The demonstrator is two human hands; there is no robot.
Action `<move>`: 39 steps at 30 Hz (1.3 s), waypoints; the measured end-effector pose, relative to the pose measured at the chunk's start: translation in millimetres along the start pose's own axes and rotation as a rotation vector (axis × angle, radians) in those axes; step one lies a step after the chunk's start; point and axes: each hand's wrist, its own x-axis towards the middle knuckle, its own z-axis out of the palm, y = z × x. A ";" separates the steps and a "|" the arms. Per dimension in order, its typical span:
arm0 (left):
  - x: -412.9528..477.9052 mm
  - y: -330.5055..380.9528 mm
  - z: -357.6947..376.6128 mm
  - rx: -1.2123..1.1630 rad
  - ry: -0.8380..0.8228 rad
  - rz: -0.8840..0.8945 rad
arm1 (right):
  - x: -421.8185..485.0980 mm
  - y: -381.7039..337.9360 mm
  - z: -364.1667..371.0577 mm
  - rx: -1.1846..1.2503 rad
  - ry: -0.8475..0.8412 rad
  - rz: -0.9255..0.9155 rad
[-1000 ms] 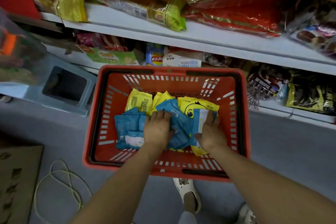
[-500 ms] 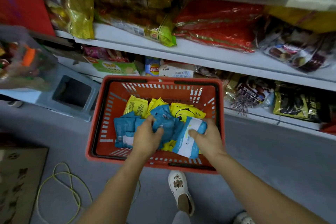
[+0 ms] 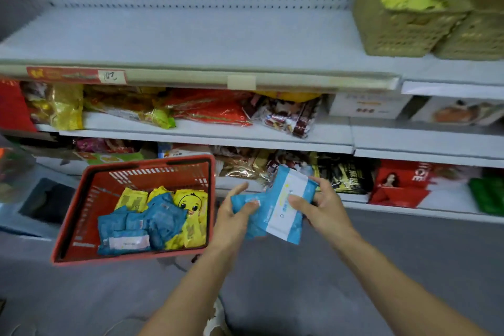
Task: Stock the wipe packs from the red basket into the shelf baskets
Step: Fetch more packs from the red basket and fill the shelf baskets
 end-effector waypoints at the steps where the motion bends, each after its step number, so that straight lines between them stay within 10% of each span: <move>1: -8.3 0.7 22.6 -0.011 -0.049 0.001 | -6.9 -6.9 -23.8 0.005 0.020 -0.024; 12: -38.0 53.8 234.6 0.179 -0.392 0.181 | -37.3 -65.7 -232.5 0.270 0.282 -0.092; 32: 89.0 187.0 552.6 0.182 -0.440 0.451 | 123.4 -225.8 -495.7 0.310 0.278 -0.321; 39: 135.2 215.4 607.5 0.182 -0.279 0.469 | 204.7 -277.9 -571.1 0.401 0.541 -0.398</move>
